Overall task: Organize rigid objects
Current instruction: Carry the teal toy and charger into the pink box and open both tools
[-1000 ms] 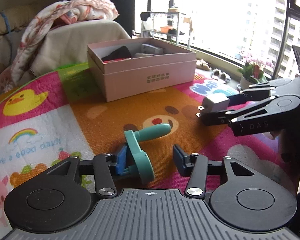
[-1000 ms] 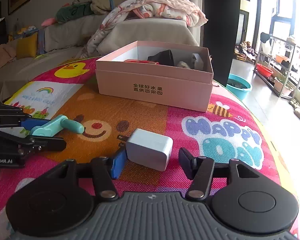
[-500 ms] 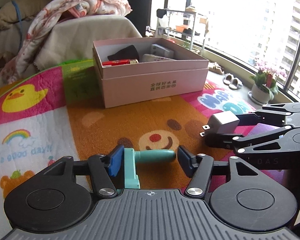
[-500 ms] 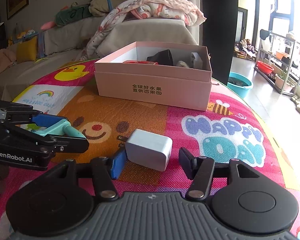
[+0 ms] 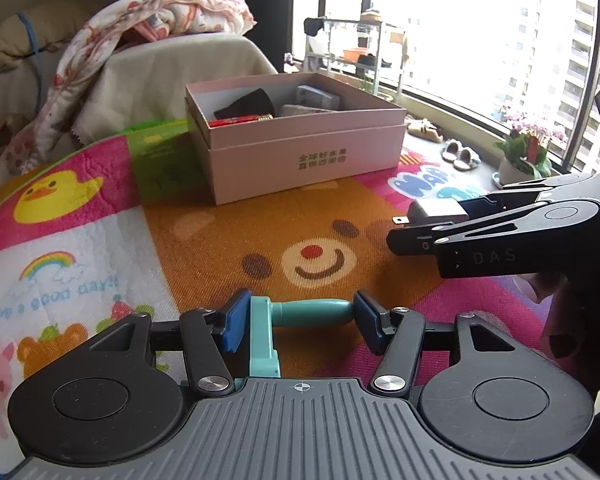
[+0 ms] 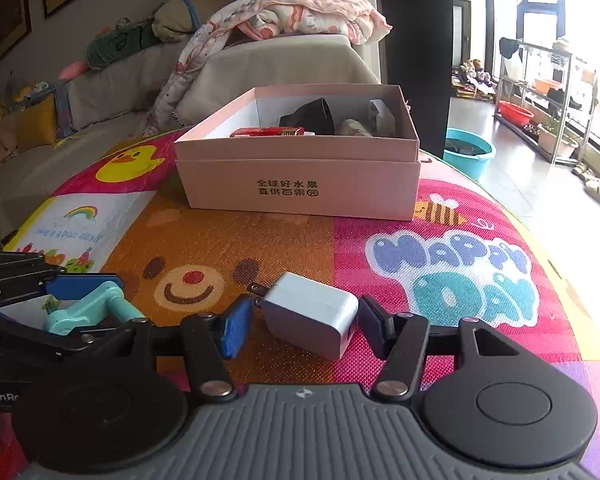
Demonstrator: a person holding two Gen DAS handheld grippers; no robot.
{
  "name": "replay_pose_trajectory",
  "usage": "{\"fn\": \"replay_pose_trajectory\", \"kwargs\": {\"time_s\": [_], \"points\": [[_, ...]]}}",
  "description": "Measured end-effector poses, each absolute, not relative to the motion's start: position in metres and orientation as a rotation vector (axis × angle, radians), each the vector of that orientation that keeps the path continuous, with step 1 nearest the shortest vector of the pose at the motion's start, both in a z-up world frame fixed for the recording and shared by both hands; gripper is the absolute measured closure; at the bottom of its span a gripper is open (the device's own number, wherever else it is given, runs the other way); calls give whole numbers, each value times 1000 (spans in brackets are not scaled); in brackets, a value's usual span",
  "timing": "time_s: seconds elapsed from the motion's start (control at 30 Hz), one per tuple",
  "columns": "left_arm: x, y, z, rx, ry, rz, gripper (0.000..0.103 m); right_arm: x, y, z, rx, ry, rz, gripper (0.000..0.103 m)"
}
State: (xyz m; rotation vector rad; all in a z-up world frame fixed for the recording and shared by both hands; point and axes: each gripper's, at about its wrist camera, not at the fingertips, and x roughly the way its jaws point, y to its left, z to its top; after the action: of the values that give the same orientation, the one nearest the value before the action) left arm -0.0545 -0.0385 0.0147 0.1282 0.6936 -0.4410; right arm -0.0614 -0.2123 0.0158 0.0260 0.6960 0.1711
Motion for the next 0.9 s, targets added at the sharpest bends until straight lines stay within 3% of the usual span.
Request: {"fn": "replay_pose_trajectory", "kwargs": {"time_s": [0.1, 0.17, 0.43, 0.57, 0.73, 0.9], "points": [[-58, -37, 15, 126, 697, -440, 42, -62, -206, 16, 3, 688, 158, 47], [-62, -36, 16, 133, 701, -448, 42, -64, -202, 18, -27, 683, 150, 57], [-91, -35, 28, 166, 698, -525, 42, -99, -201, 36, -152, 665, 260, 57], [-83, -31, 74, 136, 591, -553, 42, -108, -212, 64, -156, 589, 252, 57], [-34, -29, 152, 85, 344, -519, 42, -95, -227, 134, -125, 332, 194, 57], [50, -37, 178, -68, 336, -524, 42, -47, -226, 156, -101, 272, 165, 57]]}}
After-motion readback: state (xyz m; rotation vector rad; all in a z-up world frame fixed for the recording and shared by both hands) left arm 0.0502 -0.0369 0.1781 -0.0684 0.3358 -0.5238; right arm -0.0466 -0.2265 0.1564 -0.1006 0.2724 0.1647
